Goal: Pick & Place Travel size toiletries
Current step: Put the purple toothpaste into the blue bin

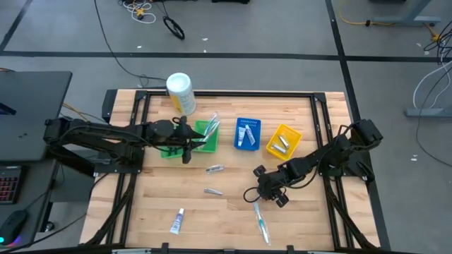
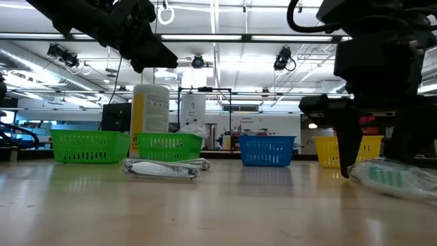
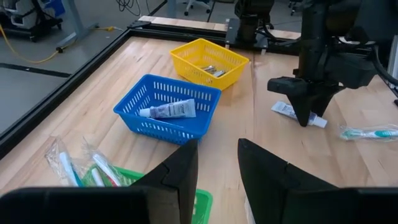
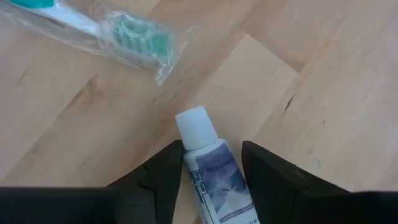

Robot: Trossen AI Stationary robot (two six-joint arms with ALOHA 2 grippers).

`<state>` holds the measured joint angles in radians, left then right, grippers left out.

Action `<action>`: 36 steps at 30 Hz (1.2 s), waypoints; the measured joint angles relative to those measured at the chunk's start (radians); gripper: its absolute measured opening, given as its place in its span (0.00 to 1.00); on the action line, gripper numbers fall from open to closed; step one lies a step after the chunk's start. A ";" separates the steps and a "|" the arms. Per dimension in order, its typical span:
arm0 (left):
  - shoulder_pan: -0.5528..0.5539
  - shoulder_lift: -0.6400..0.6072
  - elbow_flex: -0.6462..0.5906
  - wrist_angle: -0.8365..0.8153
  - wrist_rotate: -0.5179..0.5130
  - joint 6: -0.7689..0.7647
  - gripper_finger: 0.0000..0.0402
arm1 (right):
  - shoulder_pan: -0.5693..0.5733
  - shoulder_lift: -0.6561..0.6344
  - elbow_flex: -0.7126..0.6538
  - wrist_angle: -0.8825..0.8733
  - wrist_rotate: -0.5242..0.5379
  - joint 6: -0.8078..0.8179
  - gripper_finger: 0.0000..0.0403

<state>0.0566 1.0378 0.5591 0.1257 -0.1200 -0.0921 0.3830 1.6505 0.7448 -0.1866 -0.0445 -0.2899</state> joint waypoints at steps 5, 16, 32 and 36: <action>0.000 0.000 0.000 0.000 0.000 0.000 0.30 | -0.015 0.001 0.000 0.003 -0.016 0.012 0.35; 0.000 0.000 0.000 0.000 0.000 0.002 0.30 | -0.045 0.001 0.000 0.032 -0.008 0.053 0.28; 0.000 0.000 0.000 0.000 0.000 0.002 0.30 | -0.152 0.001 0.000 0.222 0.112 0.104 0.27; 0.000 0.000 0.000 0.000 0.000 0.003 0.30 | -0.188 -0.003 0.000 0.299 0.222 0.072 0.27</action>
<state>0.0566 1.0378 0.5591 0.1253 -0.1200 -0.0895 0.1952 1.6475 0.7448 0.1123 0.1778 -0.2180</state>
